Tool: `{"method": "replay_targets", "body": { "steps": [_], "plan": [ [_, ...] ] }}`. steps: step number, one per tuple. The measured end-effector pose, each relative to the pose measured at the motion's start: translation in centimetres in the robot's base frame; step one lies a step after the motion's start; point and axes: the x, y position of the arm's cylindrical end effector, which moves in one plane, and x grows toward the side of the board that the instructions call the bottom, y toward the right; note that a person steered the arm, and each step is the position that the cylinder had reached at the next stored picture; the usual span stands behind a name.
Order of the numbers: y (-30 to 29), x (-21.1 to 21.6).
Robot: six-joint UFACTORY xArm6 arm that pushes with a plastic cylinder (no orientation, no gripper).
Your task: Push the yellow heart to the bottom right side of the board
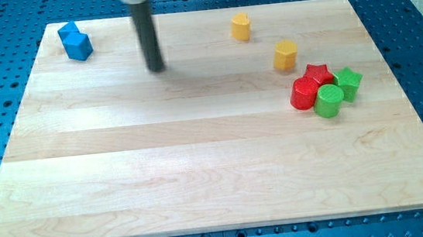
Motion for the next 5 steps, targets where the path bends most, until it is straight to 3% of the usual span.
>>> {"method": "replay_targets", "body": {
  "steps": [2,4,5],
  "plan": [
    [10.8,-8.1],
    [16.4,-6.8],
    [15.3,-1.2]
  ]
}}
